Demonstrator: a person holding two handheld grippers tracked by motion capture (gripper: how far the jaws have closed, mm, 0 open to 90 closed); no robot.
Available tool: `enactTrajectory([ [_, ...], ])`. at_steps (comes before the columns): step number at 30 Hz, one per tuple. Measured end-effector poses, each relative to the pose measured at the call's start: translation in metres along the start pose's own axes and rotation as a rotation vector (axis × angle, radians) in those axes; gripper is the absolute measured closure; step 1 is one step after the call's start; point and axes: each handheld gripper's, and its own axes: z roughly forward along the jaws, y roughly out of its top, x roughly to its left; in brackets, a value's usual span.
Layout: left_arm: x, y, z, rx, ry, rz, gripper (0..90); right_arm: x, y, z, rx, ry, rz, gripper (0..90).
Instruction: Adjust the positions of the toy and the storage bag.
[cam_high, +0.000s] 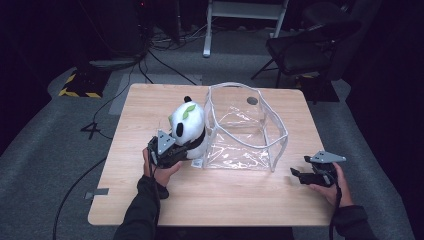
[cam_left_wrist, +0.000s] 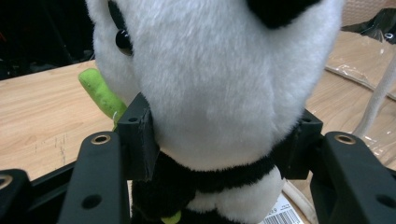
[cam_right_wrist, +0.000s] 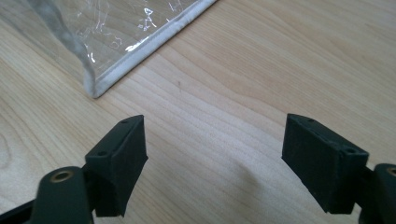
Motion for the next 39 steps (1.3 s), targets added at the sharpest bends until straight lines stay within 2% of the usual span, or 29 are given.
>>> enactTrajectory([
  [3,0.004,0.0,-0.004,0.006,-0.007,-0.005,42.2,-0.003,-0.005,0.003,-0.012,0.015,0.039,20.9],
  [5,0.009,0.0,-0.007,0.014,-0.014,-0.011,42.3,-0.005,-0.007,0.006,0.007,0.019,0.077,19.9],
  [7,0.014,0.0,-0.012,0.02,-0.016,-0.013,42.6,-0.006,-0.008,0.009,0.022,0.004,0.098,19.2],
  [9,0.018,-0.002,-0.015,0.019,-0.023,-0.028,42.8,-0.007,-0.01,0.012,0.027,0.014,0.119,19.0],
  [10,0.019,-0.002,-0.016,0.019,-0.025,-0.033,42.9,-0.007,-0.01,0.013,0.023,0.0,0.114,19.0],
  [13,0.021,-0.003,-0.018,0.017,-0.03,-0.032,43.3,-0.005,-0.012,0.014,0.012,0.007,0.102,17.8],
  [19,0.017,-0.003,-0.02,-0.013,-0.007,-0.02,46.9,-0.005,-0.012,0.015,0.016,0.001,0.114,15.5],
  [28,0.015,-0.002,-0.025,-0.021,0.005,-0.006,50.8,-0.006,-0.012,0.015,0.02,0.009,0.126,15.4],
  [39,0.014,0.0,-0.033,-0.04,0.018,-0.013,51.7,-0.007,-0.012,0.016,0.02,0.014,0.127,15.4],
])
